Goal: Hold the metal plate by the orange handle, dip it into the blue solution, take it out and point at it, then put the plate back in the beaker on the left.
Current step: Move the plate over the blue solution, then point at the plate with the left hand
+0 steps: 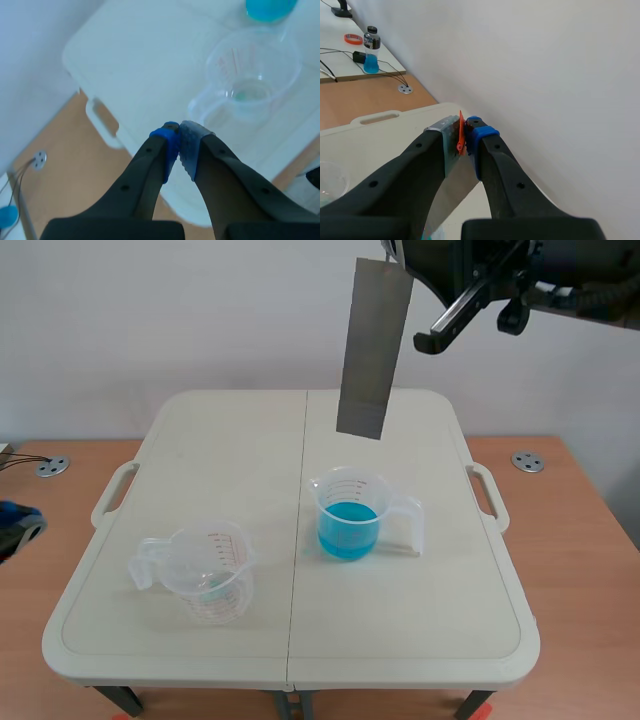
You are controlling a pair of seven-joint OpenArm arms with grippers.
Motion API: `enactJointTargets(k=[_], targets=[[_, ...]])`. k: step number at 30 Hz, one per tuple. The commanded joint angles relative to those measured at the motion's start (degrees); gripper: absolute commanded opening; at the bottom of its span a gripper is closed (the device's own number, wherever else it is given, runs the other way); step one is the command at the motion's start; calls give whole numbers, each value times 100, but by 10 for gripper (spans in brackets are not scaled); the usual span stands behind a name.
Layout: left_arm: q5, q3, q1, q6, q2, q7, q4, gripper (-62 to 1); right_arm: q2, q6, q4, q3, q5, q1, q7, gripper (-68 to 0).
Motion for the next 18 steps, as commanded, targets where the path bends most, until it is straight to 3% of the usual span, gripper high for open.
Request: enactJointTargets(k=[1, 11, 18], targets=[[-55, 166, -293, 24, 11, 26, 24, -593, 11, -31, -28, 9, 83, 39, 87, -662], [-55, 1707, -2135, 26, 33, 564, 17, -593, 9, 33, -568, 4, 83, 42, 348, -662], [-31, 2614, -3112, 26, 446, 894, -457, -593, 11, 33, -643, 4, 83, 42, 378, -662]])
